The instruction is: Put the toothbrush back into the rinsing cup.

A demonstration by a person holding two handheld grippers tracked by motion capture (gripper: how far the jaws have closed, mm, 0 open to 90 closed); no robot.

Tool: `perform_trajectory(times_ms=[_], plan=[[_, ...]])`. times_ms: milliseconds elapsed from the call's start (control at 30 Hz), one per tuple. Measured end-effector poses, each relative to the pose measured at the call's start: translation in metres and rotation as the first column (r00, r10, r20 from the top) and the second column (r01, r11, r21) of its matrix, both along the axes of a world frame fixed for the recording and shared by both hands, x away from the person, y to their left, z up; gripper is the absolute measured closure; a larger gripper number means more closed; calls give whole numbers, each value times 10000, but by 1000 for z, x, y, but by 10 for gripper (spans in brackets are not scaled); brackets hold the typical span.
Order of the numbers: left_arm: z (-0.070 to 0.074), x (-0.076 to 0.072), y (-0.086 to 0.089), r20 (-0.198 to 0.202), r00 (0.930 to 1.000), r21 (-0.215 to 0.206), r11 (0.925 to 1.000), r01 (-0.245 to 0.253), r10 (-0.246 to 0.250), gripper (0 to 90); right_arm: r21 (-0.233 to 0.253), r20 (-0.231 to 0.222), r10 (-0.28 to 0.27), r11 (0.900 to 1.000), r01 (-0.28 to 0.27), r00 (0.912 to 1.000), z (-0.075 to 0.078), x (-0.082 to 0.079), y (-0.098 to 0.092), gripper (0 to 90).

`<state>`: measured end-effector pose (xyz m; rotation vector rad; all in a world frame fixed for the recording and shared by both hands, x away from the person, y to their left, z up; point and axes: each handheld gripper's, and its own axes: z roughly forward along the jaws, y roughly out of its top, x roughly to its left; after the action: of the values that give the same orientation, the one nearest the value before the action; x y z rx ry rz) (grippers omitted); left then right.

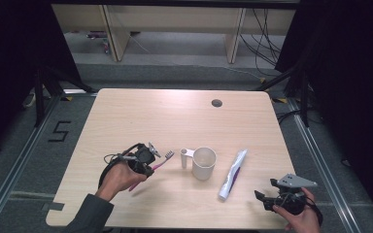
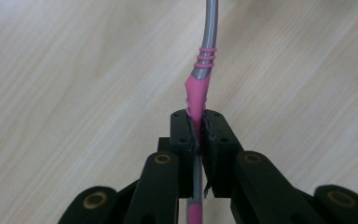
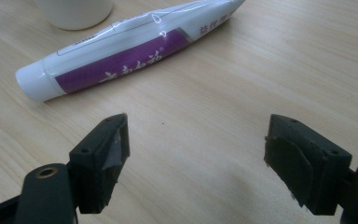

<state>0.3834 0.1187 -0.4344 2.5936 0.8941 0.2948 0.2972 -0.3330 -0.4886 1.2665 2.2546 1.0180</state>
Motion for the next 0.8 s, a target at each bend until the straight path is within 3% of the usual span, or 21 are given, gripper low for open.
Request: perform_trajectory(times_ms=[67,133,167,200,233,333,367,400,433,467,500,600,633,800], plan=[[4,-2,3,545,9982,-656,9976,-208,244,831,8,13,3,10000,-3,10000,0,0,0,227],[6,-4,4,738,9969,-1138,9933,-180,265,830,-189,214,120,9998,-116,9997,0,1,-2,227],[7,-5,4,857,9957,-1306,9912,-224,338,830,54,-13,-37,10000,37,10000,0,0,0,227],[8,-6,5,917,9952,-1409,9898,-207,339,830,-128,192,107,9999,-105,9998,0,1,-2,227],[9,-8,5,1108,9927,-1778,9837,-282,485,830,-125,129,161,9998,-159,9998,-1,2,-2,227],[10,-11,6,1244,9904,-2084,9775,-330,599,830,-122,178,104,9999,-102,9998,0,1,-2,228],[9,-14,6,1493,9851,-2486,9675,-463,855,830,-80,158,139,9999,-138,9998,-1,2,-2,227],[9,-14,6,1493,9851,-2486,9675,-463,855,830,-80,158,139,9999,-138,9998,-1,2,-2,227],[9,-16,8,1703,9803,-2668,9623,-519,1001,830,-148,184,85,9999,-82,9998,0,2,-2,227],[9,-16,8,1703,9803,-2668,9623,-519,1001,830,-148,184,85,9999,-82,9998,0,2,-2,227],[8,-17,11,1782,9794,-2863,9573,-406,949,830,-149,230,82,9999,-78,9997,0,1,-2,228],[5,-18,12,1859,9776,-2943,9548,-408,991,830,-68,97,119,9999,-119,9999,-1,1,-2,228],[3,-19,13,2009,9735,-3132,9488,-418,1092,830,-80,80,80,9999,-80,9999,-1,1,-2,228],[2,-19,17,2205,9656,-3355,9403,-575,1377,830,-109,126,82,9999,-81,9999,-1,2,-2,228]])
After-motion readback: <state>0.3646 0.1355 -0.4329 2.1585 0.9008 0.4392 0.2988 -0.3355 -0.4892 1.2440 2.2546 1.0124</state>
